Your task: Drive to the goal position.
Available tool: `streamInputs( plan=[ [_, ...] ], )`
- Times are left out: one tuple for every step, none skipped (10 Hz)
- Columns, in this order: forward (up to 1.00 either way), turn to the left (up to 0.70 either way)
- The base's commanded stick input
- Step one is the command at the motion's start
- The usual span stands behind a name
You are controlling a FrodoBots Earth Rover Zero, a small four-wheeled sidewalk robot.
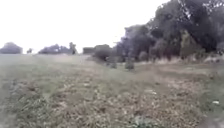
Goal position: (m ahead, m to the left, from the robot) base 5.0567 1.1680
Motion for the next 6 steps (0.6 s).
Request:
streamInputs(
  plan=[
    [0.70, 0.01],
    [0.70, 0.00],
    [0.70, 0.00],
    [0.70, 0.00],
    [0.70, 0.00],
    [0.70, 0.00]
  ],
)
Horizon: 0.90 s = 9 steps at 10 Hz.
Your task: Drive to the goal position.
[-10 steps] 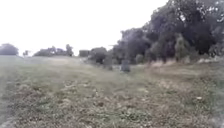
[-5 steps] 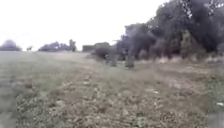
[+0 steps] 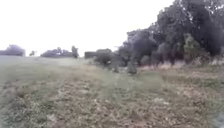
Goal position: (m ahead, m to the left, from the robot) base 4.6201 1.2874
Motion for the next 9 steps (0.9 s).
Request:
streamInputs(
  plan=[
    [0.70, 0.00],
    [0.70, 0.00],
    [0.70, 0.00],
    [0.70, 0.00],
    [0.70, 0.00],
    [0.70, 0.00],
    [0.70, 0.00],
    [0.70, 0.00],
    [0.70, 0.00]
  ],
)
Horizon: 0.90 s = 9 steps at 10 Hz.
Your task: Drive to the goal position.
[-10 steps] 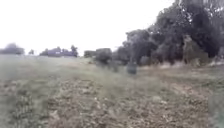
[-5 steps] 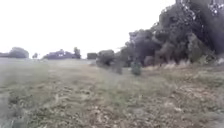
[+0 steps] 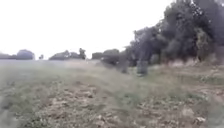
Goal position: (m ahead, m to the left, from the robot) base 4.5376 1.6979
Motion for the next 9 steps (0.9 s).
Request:
streamInputs(
  plan=[
    [0.70, 0.00],
    [0.70, 0.00],
    [0.70, 0.00],
    [0.70, 0.00],
    [0.70, 0.00],
    [0.70, 0.00],
    [0.70, 0.00],
    [0.70, 0.00],
    [0.70, 0.00]
  ],
)
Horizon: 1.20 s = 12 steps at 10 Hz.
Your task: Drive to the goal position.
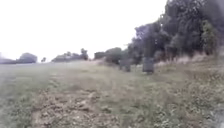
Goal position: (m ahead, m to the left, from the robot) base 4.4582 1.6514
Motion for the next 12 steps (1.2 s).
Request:
streamInputs(
  plan=[
    [0.70, 0.00],
    [0.70, 0.00],
    [0.70, 0.00],
    [0.70, 0.00],
    [0.70, 0.00],
    [0.70, 0.00],
    [0.70, 0.00],
    [0.70, 0.00],
    [0.70, 0.00],
    [0.70, 0.00],
    [0.70, 0.00],
    [0.70, 0.00]
  ],
)
